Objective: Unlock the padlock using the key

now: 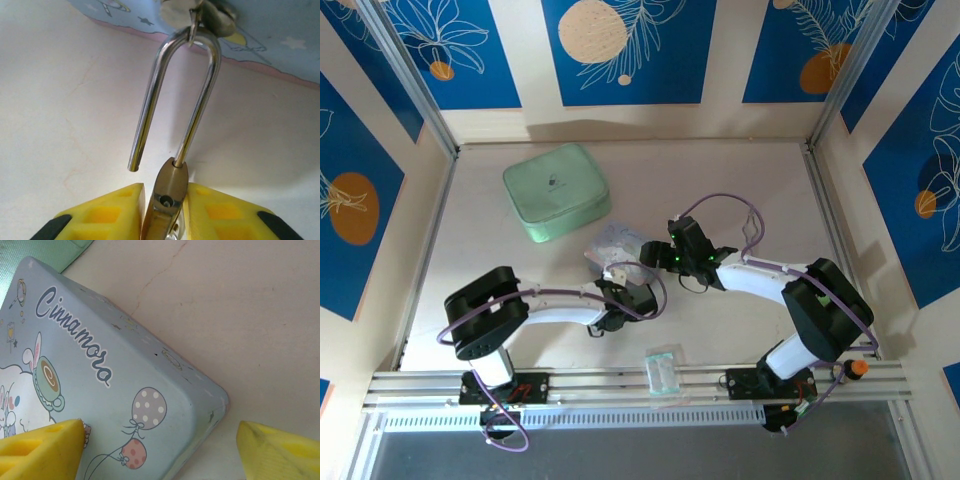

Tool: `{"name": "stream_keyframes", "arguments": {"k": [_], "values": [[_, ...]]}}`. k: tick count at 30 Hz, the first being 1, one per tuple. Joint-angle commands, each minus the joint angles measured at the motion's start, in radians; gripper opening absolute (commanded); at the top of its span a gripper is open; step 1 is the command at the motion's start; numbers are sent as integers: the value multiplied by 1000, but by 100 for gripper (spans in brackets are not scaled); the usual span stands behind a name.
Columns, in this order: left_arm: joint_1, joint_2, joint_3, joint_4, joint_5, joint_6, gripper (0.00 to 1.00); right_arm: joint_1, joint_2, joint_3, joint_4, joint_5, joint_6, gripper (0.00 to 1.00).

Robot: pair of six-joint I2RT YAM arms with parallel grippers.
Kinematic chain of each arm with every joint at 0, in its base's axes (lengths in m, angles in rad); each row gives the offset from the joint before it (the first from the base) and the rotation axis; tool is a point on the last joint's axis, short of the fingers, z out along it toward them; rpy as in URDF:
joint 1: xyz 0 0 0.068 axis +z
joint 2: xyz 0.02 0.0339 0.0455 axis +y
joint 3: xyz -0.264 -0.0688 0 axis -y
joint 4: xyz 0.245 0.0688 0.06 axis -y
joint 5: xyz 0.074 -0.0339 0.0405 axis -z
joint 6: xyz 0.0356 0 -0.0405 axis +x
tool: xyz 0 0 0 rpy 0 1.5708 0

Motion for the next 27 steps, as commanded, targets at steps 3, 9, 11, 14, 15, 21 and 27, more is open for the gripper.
{"name": "stream_keyframes", "arguments": {"k": [3,9,11,14,15,21,27], "values": [[-9,37,37,-73,-38,-4,18,1,-6,-36,-57,8,8,79],[-23,13,31,-36,-5,13,21,-1,-12,-40,-57,8,8,79],[-23,0,18,-4,24,24,25,-2,-16,-41,-57,9,8,79],[-33,-8,19,0,24,29,26,-2,-27,-48,-51,10,8,79],[-37,-1,30,-19,15,22,26,-2,-31,-53,-46,10,8,79],[-47,-20,22,-2,42,6,27,-7,-52,-55,-47,10,2,79],[-49,-96,12,22,63,38,30,-40,-85,-61,-52,-19,-5,79]]}}
